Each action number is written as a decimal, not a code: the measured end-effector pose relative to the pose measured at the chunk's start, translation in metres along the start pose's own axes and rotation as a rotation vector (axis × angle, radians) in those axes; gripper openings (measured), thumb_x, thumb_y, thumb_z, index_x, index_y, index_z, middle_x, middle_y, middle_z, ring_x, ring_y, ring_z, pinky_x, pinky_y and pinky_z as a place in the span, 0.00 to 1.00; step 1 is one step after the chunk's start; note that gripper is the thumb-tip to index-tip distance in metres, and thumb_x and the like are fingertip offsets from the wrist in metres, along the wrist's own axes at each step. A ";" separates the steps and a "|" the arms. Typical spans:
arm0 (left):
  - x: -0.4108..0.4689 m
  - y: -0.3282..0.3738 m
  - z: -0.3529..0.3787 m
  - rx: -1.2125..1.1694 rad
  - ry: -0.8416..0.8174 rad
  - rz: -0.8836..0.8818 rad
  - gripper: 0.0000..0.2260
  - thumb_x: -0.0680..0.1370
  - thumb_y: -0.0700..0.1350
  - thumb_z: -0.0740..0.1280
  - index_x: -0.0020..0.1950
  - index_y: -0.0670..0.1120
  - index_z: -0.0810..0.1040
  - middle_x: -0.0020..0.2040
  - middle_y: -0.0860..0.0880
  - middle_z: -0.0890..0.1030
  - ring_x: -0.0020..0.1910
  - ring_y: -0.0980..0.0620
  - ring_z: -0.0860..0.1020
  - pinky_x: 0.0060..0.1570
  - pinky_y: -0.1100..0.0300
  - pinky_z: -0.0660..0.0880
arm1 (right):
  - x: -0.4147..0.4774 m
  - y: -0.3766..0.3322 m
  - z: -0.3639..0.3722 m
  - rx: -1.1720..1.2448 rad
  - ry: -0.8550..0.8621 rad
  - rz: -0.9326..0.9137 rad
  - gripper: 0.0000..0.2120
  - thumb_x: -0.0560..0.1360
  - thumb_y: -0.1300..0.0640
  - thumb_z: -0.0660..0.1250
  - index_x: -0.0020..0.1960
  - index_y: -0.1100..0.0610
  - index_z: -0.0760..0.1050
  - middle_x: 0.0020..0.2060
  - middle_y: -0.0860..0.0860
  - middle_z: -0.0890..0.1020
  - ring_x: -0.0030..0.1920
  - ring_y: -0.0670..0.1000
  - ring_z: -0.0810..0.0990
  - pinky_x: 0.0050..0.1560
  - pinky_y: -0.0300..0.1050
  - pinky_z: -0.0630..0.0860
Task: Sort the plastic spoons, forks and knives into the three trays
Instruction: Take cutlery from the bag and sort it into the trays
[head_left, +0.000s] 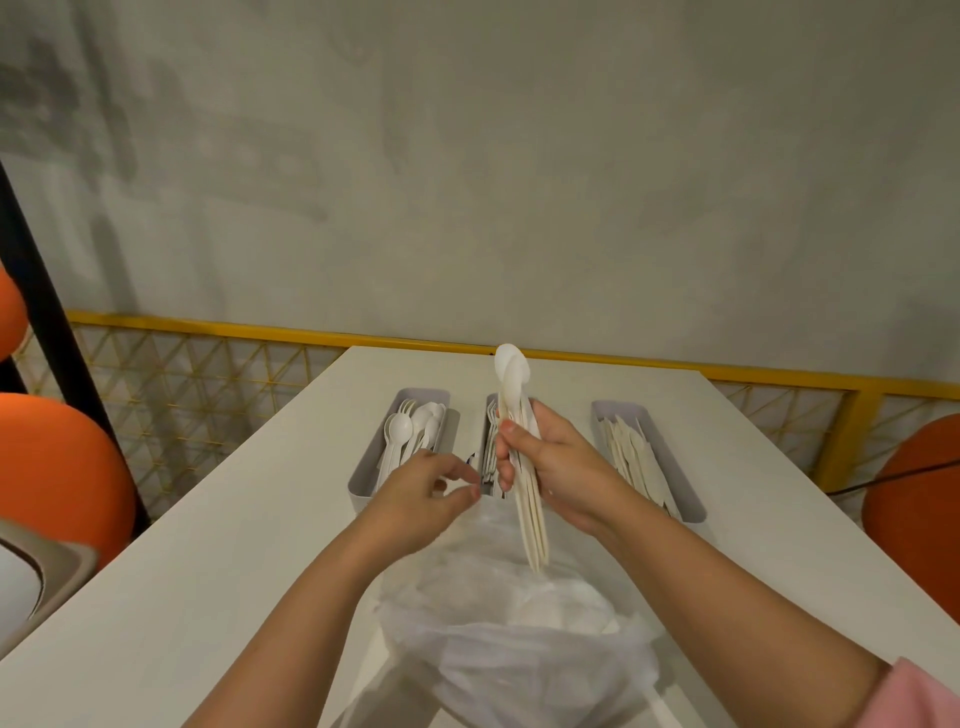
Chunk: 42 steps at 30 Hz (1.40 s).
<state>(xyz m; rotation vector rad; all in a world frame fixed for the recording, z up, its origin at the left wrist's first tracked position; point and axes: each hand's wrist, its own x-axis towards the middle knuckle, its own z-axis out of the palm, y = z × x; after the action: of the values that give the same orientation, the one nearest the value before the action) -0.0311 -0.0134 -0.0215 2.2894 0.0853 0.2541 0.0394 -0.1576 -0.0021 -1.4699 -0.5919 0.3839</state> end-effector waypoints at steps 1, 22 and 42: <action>0.002 0.004 0.001 -0.038 0.011 0.017 0.09 0.79 0.48 0.62 0.55 0.49 0.79 0.53 0.53 0.76 0.52 0.57 0.74 0.49 0.65 0.69 | 0.002 -0.002 0.001 -0.014 0.012 -0.009 0.06 0.81 0.58 0.58 0.56 0.58 0.70 0.34 0.51 0.75 0.29 0.47 0.74 0.33 0.40 0.76; 0.037 0.012 0.030 -0.808 -0.136 -0.074 0.12 0.83 0.41 0.53 0.51 0.42 0.76 0.33 0.50 0.73 0.29 0.56 0.69 0.32 0.65 0.69 | 0.021 0.005 -0.004 -0.259 0.270 -0.022 0.12 0.82 0.57 0.52 0.47 0.55 0.72 0.31 0.50 0.72 0.28 0.44 0.69 0.28 0.30 0.69; 0.096 -0.011 -0.014 -0.604 0.229 -0.178 0.11 0.82 0.43 0.53 0.46 0.43 0.73 0.36 0.46 0.73 0.32 0.52 0.70 0.35 0.58 0.70 | 0.065 0.018 -0.005 -0.291 0.352 0.166 0.10 0.80 0.60 0.56 0.46 0.57 0.75 0.39 0.53 0.76 0.40 0.50 0.73 0.42 0.41 0.71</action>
<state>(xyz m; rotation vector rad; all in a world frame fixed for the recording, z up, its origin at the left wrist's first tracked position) 0.0602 0.0179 -0.0062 1.6366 0.2876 0.3884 0.0967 -0.1228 -0.0107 -1.8230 -0.2495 0.1626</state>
